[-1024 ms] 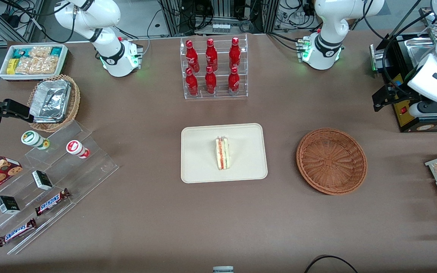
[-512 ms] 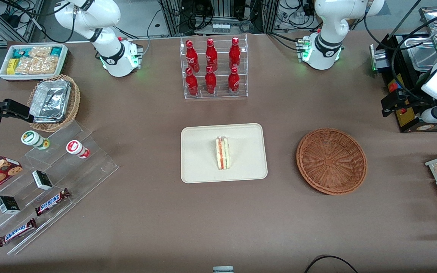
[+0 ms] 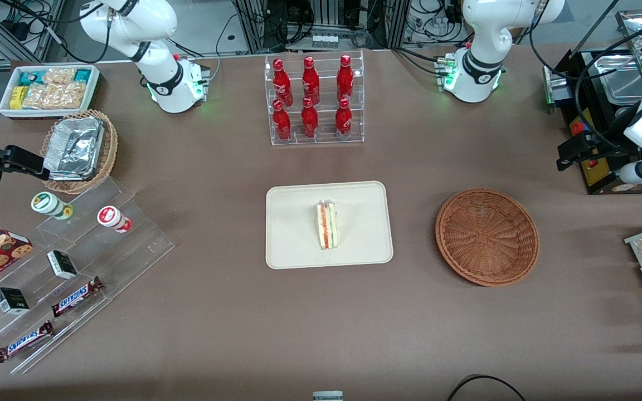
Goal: Place sandwich from basket to tray
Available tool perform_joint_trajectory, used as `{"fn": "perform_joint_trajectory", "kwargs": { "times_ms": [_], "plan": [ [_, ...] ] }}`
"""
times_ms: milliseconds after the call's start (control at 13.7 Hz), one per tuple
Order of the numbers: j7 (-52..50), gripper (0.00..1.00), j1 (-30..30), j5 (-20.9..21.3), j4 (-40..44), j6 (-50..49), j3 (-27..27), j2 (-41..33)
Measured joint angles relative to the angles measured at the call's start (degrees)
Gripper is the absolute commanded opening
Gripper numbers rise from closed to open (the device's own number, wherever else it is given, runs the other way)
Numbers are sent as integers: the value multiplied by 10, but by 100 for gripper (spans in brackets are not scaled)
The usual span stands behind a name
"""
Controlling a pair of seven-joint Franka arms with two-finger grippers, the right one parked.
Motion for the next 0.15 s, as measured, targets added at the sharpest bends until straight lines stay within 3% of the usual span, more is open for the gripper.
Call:
{"fn": "perform_joint_trajectory", "kwargs": {
  "times_ms": [146],
  "plan": [
    [6, 100, 0, 12, 0, 0, 2, 0]
  ]
}}
